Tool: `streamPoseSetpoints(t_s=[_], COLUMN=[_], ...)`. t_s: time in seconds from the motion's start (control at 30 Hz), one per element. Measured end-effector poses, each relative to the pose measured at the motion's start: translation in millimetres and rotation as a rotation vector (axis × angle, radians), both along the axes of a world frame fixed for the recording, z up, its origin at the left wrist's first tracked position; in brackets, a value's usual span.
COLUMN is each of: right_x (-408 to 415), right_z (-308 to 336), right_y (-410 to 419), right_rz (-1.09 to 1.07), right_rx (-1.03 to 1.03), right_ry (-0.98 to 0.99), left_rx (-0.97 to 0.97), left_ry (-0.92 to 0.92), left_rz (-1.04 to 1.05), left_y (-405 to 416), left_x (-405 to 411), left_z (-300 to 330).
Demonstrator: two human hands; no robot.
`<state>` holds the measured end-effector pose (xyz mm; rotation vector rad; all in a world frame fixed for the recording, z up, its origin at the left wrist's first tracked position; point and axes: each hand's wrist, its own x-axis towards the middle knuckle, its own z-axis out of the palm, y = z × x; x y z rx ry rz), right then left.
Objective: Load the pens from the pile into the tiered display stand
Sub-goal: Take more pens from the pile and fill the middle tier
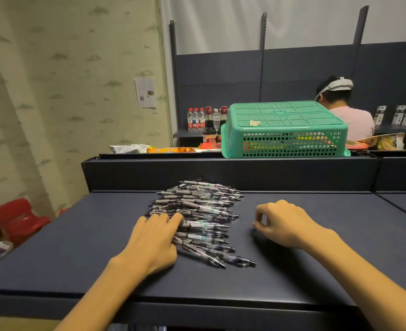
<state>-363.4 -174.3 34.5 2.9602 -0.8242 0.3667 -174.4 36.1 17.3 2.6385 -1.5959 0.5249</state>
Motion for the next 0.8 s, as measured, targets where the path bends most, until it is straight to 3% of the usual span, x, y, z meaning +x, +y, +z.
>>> streamPoseSetpoints(t_s=[0.23,0.43,0.63,0.8], right_x=[0.9,0.1,-9.5,-12.3], right_z=[-0.3,-4.1,-0.9,0.3], right_y=[9.5,16.7,8.3,0.5], right_rz=[0.026,0.029,-0.033,-0.081], right_rx=[-0.01,0.01,-0.037,-0.089], right_ry=[-0.017,-0.022,-0.034,-0.032], left_rx=[-0.042,-0.081,-0.088,-0.025], left_ry=[0.101,0.396,0.317,0.382], left_rz=[-0.141,-0.326,-0.268,-0.251], left_y=[11.6,2.8,-11.2,-16.9], left_x=[-1.6,-9.1,6.4,10.8], left_z=[-3.6,-14.8,-18.0,-8.9])
